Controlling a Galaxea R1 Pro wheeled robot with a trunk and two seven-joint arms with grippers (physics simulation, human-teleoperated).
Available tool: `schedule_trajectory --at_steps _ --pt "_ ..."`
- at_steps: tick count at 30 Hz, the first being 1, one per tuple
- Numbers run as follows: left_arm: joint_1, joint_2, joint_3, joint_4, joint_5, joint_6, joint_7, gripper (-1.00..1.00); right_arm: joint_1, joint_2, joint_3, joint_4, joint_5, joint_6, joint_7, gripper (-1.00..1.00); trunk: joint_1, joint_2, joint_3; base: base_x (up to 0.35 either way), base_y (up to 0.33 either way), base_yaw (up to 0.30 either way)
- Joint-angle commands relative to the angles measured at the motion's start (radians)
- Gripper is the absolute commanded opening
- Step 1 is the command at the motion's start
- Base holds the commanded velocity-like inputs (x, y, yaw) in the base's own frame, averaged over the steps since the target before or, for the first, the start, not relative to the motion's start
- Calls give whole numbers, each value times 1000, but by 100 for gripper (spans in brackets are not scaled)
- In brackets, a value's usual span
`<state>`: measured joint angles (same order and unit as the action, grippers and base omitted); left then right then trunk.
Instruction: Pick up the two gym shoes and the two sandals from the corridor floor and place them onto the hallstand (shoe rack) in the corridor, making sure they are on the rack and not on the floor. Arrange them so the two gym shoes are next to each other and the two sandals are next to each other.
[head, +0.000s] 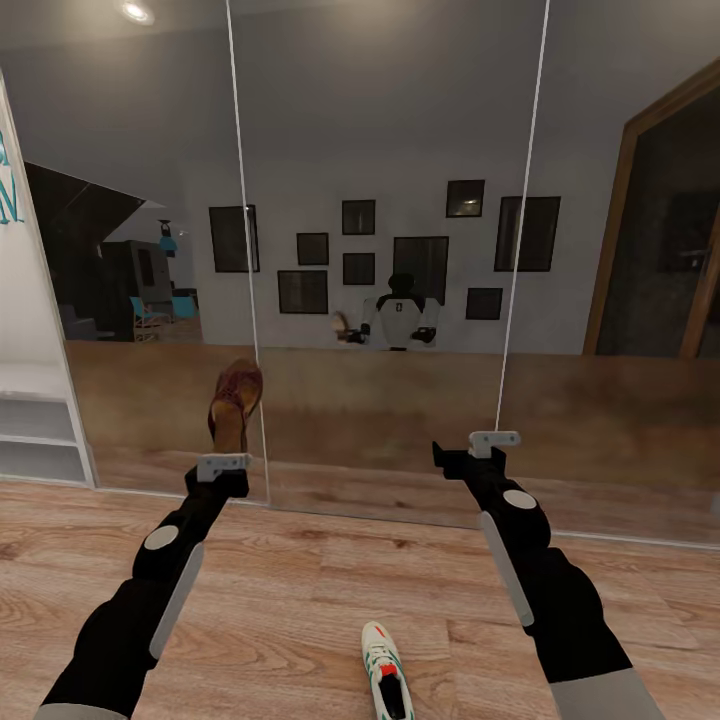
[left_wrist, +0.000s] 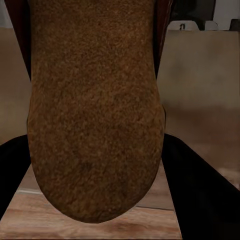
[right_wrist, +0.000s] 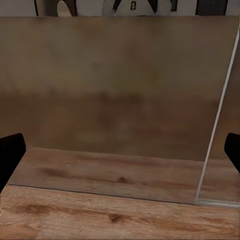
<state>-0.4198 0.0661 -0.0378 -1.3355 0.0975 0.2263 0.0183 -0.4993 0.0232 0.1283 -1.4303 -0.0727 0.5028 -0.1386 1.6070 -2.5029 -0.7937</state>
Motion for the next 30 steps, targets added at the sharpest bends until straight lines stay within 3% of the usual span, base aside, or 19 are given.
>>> schedule_trajectory --at_steps 1,5,10,15,19,30 --pt "-1 2 -1 -2 10 11 3 -100 -1 0 7 -1 -7 4 -9 100 0 -1 -1 0 0 0" --pt "-1 3 -2 -11 10 30 3 -100 -1 0 72 -1 -9 4 -10 100 0 -1 -1 0 0 0" --pt "-1 3 -8 -43 10 36 3 -100 -1 0 115 1 -11 4 -10 100 0 -1 -2 0 0 16" --pt "-1 3 -8 -54 10 82 3 -100 -1 0 121 9 -16 4 -9 100 0 -1 -5 0 0 182" --pt "-1 2 -9 -54 10 108 3 -100 -1 -1 120 76 -19 0 -9 100 0 -1 -6 0 0 142" --pt "-1 2 -7 -54 10 112 3 -100 -1 -1 116 200 -21 -9 -9 100 0 -1 -13 0 0 13"
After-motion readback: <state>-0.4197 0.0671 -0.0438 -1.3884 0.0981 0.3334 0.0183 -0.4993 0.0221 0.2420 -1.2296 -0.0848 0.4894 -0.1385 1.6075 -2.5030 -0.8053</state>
